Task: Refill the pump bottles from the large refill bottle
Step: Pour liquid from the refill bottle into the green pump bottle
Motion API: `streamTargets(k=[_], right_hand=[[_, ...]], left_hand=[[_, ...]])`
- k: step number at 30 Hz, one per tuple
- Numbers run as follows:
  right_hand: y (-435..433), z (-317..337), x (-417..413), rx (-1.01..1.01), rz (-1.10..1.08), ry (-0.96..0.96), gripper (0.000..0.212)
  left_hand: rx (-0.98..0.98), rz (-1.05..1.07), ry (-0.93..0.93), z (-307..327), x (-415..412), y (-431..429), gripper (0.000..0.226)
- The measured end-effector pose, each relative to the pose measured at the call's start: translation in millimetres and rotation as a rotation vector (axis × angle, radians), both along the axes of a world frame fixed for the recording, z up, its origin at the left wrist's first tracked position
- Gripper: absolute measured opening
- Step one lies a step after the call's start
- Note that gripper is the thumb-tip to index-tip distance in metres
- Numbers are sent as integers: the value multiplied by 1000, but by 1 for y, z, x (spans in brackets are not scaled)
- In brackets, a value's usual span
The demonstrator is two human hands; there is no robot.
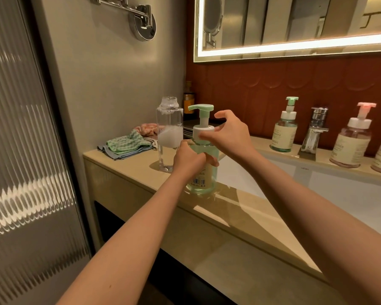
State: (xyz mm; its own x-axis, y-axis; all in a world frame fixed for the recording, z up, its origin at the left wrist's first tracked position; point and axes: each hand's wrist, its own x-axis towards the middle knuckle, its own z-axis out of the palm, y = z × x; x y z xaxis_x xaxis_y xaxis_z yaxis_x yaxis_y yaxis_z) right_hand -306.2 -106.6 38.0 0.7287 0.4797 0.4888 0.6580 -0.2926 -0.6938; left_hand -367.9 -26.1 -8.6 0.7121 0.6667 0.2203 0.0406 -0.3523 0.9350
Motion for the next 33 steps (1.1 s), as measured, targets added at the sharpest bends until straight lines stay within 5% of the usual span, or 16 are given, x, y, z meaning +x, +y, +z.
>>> streamTargets(k=[5, 19, 23, 33], right_hand=[[6, -3, -2, -75, 37, 21, 85], [10, 0, -6, 5, 42, 87, 76], [14, -2, -8, -24, 20, 66, 90], [14, -3, -10, 18, 12, 140, 78]], left_hand=[[27, -1, -6, -2, 4, 2, 69], [43, -6, 6, -3, 3, 4, 67], [53, -6, 3, -3, 4, 6, 62], [42, 6, 22, -4, 4, 6, 68]])
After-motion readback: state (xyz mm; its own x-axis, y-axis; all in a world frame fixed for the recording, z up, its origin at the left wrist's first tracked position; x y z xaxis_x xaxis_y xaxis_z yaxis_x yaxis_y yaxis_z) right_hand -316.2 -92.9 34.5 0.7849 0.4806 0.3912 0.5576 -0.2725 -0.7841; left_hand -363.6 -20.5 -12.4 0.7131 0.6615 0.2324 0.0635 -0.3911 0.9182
